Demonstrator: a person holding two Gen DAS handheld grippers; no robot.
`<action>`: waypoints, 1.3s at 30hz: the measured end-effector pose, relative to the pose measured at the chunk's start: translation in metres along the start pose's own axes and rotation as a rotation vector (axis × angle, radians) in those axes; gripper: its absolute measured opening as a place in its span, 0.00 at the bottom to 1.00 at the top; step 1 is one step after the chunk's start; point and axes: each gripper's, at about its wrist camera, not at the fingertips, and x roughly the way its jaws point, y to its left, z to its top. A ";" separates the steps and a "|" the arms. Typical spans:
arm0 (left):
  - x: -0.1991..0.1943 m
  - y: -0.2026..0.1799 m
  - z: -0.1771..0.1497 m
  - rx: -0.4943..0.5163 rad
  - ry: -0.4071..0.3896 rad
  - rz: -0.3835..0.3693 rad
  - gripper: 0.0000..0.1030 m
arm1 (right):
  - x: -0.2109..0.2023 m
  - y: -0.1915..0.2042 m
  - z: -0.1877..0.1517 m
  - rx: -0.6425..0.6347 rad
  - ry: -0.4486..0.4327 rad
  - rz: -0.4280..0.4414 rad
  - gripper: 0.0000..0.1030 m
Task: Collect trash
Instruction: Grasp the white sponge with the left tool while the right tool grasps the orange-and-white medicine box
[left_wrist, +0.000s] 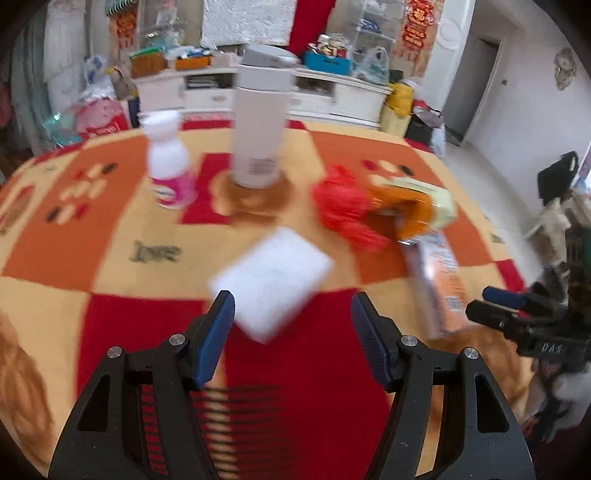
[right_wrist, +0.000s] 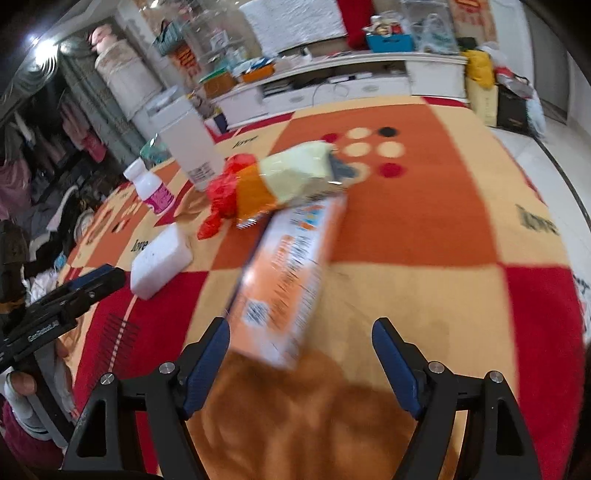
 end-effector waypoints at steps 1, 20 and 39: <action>0.004 0.007 0.002 0.008 0.002 0.010 0.65 | 0.006 0.004 0.004 -0.008 0.001 -0.006 0.75; 0.056 0.018 0.017 0.095 0.094 0.002 0.64 | 0.036 0.007 0.019 -0.098 -0.010 -0.091 0.60; -0.009 -0.050 -0.027 0.008 0.171 -0.246 0.32 | -0.056 -0.050 -0.079 0.001 0.000 -0.066 0.61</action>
